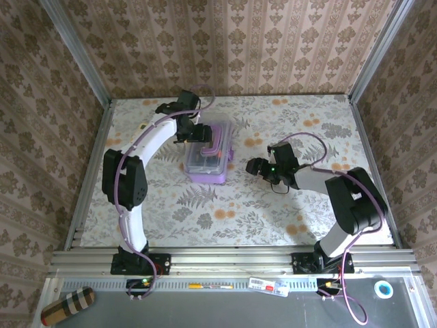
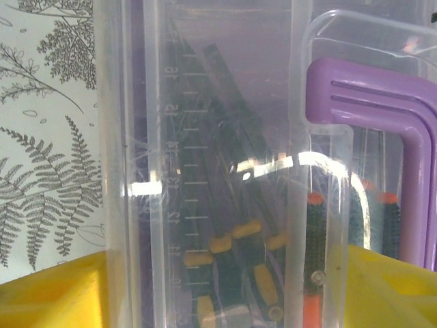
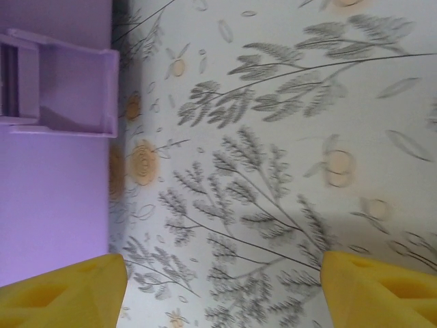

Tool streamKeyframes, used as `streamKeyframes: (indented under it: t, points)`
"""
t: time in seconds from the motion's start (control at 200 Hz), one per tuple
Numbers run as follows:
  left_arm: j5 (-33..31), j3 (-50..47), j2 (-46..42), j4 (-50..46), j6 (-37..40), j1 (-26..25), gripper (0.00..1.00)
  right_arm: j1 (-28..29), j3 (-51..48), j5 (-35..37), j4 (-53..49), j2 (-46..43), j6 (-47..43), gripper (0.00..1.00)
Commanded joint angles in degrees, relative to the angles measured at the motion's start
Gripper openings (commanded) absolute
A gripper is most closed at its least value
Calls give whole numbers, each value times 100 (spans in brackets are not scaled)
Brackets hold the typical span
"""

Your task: Pack the tool kit

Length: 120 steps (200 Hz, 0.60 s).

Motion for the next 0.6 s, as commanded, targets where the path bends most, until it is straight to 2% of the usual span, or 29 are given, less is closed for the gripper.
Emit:
streamKeyframes:
  t: [0.0, 0.08, 0.265, 0.32, 0.4, 0.595]
  points:
    - [-181, -446, 523, -78, 325, 91, 67, -117, 295, -1210, 805, 366, 438, 78]
    - [-378, -510, 574, -57, 358, 98, 66, -164, 424, -1652, 1249, 662, 737, 80]
    - [-146, -578, 597, 45, 416, 151, 65, -161, 681, -1983, 1897, 1250, 1281, 84]
    - [99, -655, 576, 147, 410, 235, 65, -156, 753, -2101, 2165, 1414, 1487, 84]
    - [423, -697, 598, 244, 375, 359, 64, -153, 876, -2156, 2434, 1596, 1737, 85]
    - [616, -725, 615, 255, 443, 396, 63, -135, 1119, -2180, 2900, 1834, 2031, 87]
